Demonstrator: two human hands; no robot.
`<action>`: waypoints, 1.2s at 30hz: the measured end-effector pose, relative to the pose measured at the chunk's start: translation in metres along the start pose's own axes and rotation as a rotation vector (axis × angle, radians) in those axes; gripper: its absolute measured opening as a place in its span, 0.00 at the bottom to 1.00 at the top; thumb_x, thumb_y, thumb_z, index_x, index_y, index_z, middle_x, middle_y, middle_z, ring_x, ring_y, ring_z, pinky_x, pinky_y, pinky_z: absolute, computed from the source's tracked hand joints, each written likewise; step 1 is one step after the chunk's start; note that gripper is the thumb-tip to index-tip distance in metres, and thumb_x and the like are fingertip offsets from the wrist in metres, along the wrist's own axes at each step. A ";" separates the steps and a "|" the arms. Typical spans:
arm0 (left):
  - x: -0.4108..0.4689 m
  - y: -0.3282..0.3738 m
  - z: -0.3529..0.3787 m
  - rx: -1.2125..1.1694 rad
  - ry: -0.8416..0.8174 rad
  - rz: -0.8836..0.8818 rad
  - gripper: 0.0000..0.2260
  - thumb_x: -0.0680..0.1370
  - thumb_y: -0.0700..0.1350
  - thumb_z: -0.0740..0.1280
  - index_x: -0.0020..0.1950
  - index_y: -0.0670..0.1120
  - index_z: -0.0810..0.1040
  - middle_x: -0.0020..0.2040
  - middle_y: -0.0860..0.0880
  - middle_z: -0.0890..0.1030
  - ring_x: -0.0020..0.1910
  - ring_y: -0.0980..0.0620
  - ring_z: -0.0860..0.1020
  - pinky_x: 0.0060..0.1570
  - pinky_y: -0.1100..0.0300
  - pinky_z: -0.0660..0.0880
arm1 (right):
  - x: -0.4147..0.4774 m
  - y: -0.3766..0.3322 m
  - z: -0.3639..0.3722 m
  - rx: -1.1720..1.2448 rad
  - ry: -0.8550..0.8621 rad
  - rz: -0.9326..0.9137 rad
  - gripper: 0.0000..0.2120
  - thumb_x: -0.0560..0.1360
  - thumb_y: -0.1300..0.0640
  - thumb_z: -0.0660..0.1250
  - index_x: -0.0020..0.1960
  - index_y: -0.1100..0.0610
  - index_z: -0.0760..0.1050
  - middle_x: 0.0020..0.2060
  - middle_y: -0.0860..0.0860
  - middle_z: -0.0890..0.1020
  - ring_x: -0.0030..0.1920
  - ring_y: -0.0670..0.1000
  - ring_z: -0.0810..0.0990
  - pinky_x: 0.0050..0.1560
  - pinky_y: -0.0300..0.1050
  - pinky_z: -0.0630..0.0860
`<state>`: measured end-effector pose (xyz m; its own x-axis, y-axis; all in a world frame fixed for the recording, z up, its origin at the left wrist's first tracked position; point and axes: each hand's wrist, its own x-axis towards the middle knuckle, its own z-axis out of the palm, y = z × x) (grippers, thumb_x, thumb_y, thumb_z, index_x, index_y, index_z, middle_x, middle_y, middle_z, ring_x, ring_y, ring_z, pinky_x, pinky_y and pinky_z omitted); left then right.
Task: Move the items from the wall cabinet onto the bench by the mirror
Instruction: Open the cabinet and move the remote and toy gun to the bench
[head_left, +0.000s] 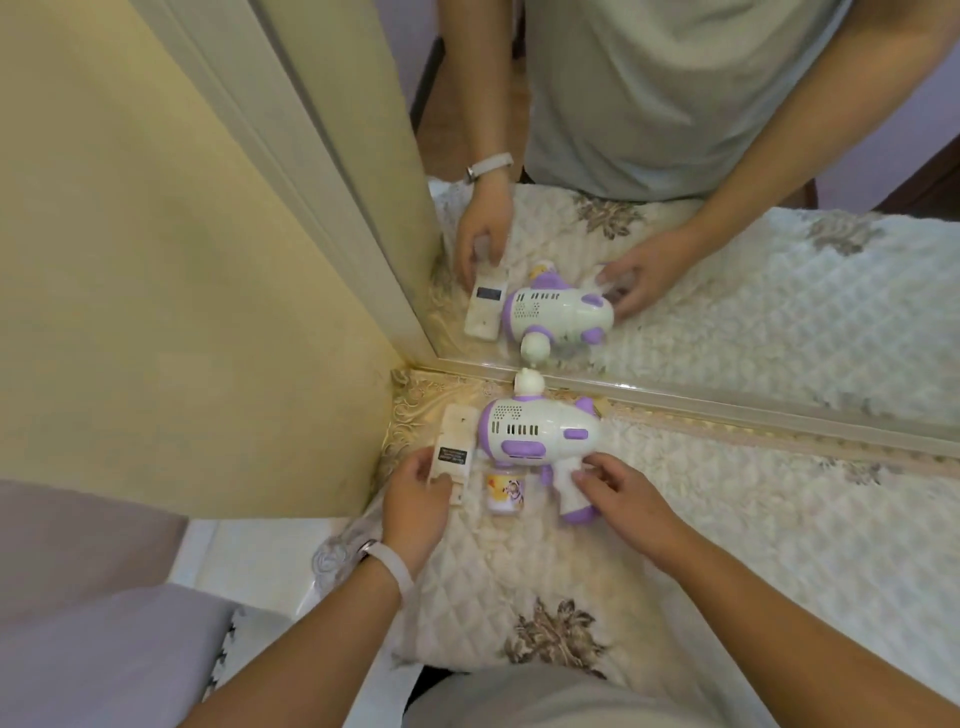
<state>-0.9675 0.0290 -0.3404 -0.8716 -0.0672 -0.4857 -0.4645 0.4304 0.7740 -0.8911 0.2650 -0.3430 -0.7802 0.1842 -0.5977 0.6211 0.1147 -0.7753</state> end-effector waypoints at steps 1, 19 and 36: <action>-0.009 0.003 -0.002 0.018 0.003 0.018 0.14 0.75 0.34 0.64 0.55 0.50 0.77 0.50 0.53 0.81 0.52 0.52 0.79 0.49 0.60 0.73 | -0.002 0.000 -0.004 -0.016 0.000 -0.009 0.10 0.79 0.52 0.67 0.60 0.51 0.78 0.46 0.49 0.81 0.46 0.47 0.80 0.47 0.38 0.73; -0.177 -0.024 -0.026 0.812 0.218 0.333 0.27 0.77 0.61 0.52 0.70 0.51 0.72 0.71 0.49 0.72 0.70 0.47 0.68 0.69 0.50 0.62 | -0.081 -0.035 -0.025 -0.910 -0.170 -0.841 0.25 0.77 0.39 0.60 0.70 0.51 0.73 0.67 0.47 0.75 0.66 0.52 0.72 0.62 0.48 0.71; -0.383 -0.145 -0.091 0.894 0.686 0.108 0.18 0.76 0.56 0.61 0.62 0.51 0.78 0.62 0.49 0.79 0.62 0.46 0.76 0.62 0.48 0.71 | -0.207 -0.030 0.136 -1.243 -0.629 -1.530 0.25 0.76 0.39 0.59 0.64 0.54 0.76 0.60 0.52 0.80 0.60 0.55 0.77 0.54 0.52 0.78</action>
<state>-0.5803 -0.0896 -0.2301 -0.9303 -0.3515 0.1048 -0.3423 0.9347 0.0962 -0.7581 0.0911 -0.2238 -0.3469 -0.9351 0.0726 -0.9151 0.3205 -0.2447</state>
